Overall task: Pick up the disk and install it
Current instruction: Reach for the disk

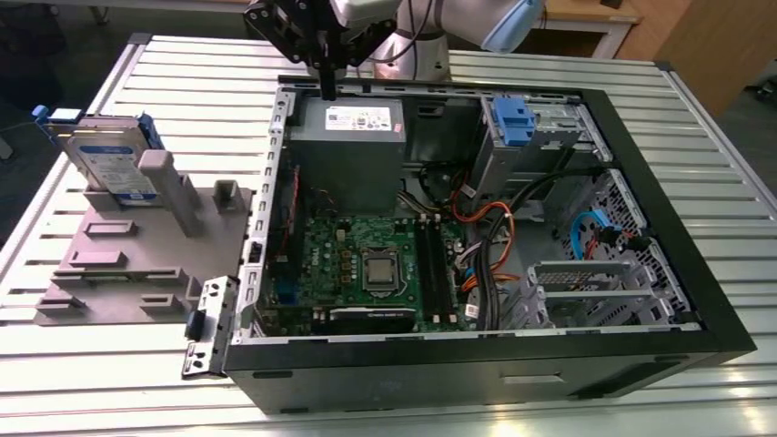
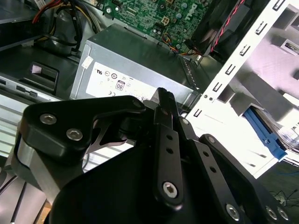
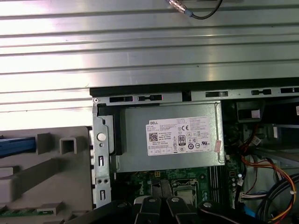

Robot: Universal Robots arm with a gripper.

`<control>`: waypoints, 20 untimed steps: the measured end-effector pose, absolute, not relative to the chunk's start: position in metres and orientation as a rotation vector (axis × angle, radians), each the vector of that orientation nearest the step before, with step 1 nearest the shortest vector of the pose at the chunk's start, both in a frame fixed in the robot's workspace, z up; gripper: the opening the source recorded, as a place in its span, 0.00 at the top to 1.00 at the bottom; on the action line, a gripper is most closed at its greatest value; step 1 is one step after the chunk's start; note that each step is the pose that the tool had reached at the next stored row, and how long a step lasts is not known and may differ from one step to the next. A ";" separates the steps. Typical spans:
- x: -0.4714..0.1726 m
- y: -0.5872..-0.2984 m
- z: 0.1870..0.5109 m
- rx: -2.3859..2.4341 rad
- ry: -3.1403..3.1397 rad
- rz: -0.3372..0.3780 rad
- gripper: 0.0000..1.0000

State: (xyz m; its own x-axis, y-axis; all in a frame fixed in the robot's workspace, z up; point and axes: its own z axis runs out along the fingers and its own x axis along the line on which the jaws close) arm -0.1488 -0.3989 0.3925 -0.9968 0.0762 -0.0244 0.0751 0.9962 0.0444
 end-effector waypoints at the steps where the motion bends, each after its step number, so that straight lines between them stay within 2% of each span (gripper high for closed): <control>1: -0.149 -0.399 0.392 0.118 3.112 0.068 0.89; 20: -0.157 -0.399 0.392 0.118 3.112 0.068 0.89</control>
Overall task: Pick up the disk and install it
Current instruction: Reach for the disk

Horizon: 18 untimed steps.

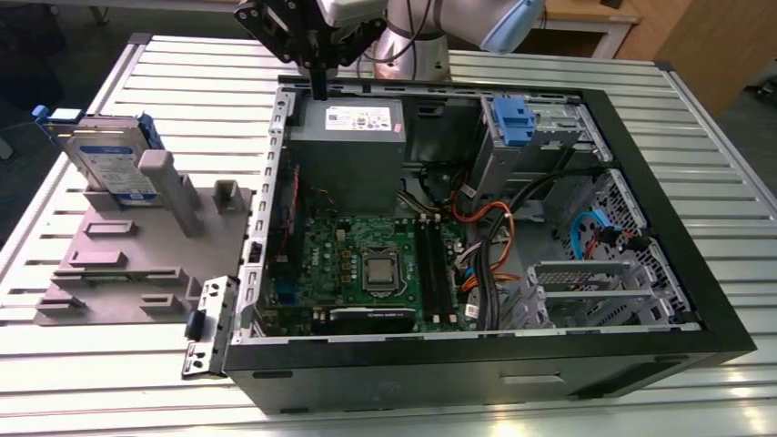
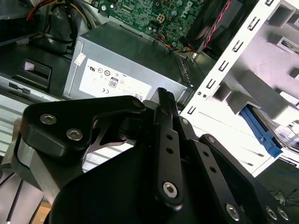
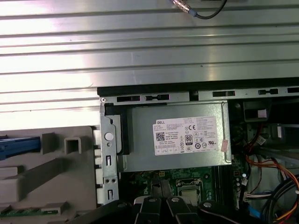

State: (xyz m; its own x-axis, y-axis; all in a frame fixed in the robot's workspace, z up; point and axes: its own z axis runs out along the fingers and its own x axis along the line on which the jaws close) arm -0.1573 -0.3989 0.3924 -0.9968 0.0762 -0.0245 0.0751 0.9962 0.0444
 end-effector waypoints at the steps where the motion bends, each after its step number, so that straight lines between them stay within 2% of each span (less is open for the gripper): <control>1: -0.157 -0.399 0.392 0.118 3.113 0.068 0.89; 18: -0.164 -0.399 0.392 0.118 3.112 0.068 0.89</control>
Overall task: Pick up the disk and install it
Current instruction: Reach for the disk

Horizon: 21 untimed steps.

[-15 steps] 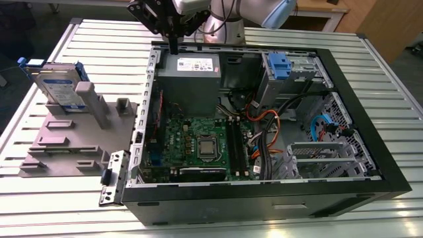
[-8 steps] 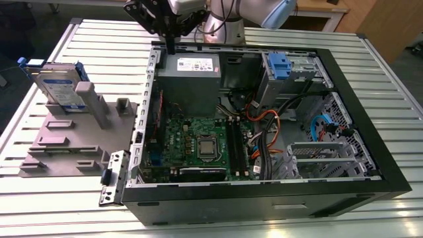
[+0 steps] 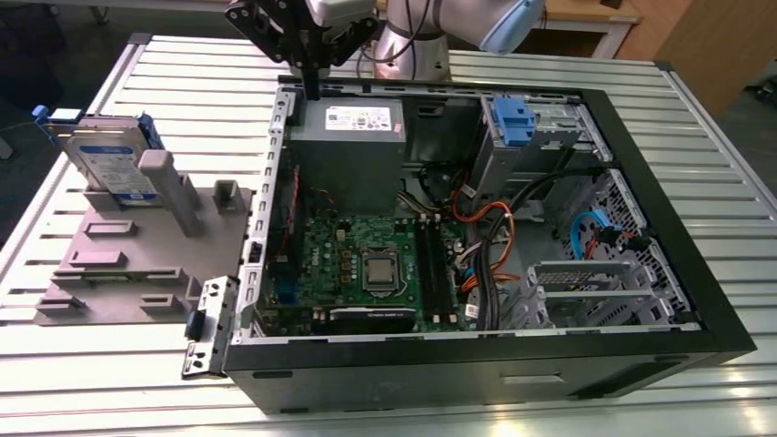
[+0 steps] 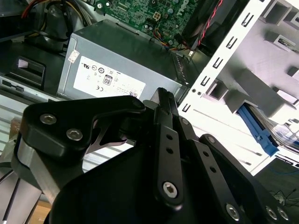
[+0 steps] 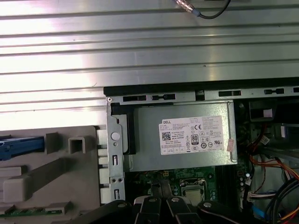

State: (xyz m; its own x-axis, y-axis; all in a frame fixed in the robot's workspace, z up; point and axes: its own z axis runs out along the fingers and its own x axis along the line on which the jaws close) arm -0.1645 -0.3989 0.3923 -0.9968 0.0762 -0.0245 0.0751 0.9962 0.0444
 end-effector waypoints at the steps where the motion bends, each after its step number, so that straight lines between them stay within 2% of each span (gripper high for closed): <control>1: -0.165 -0.399 0.392 0.118 3.112 0.068 0.89; 21: -0.173 -0.399 0.392 0.118 3.112 0.068 0.89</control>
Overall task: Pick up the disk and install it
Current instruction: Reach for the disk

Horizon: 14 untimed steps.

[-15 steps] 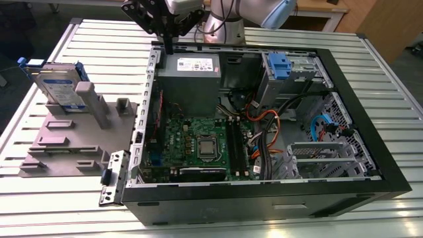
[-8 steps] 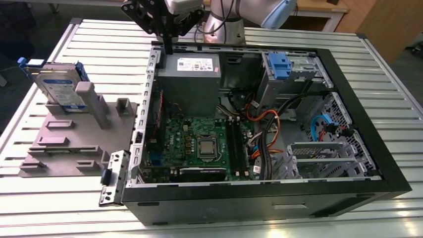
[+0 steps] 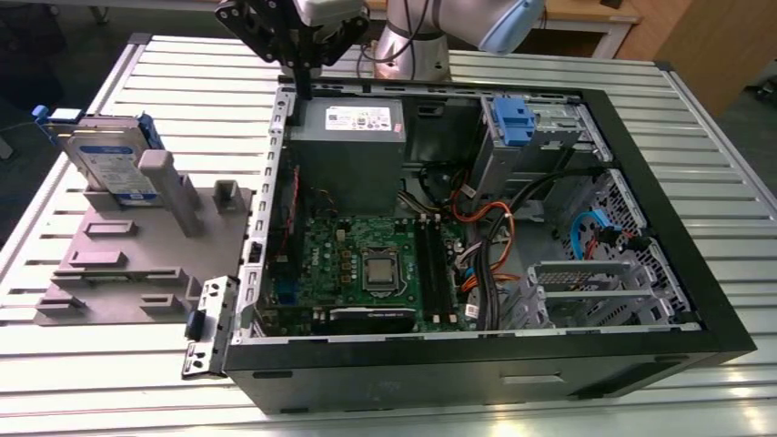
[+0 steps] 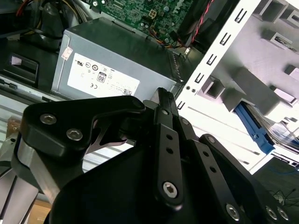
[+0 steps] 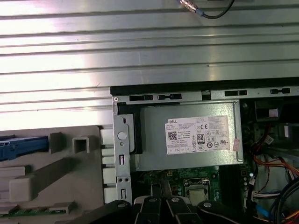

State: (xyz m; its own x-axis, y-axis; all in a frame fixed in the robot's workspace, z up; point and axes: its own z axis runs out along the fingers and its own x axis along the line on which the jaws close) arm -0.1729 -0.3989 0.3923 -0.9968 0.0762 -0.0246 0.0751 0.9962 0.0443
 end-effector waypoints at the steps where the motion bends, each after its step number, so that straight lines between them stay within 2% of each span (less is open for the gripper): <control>1: -0.174 -0.399 0.392 0.118 3.112 0.068 0.89; 14: -0.193 -0.399 0.392 0.118 3.112 0.068 0.89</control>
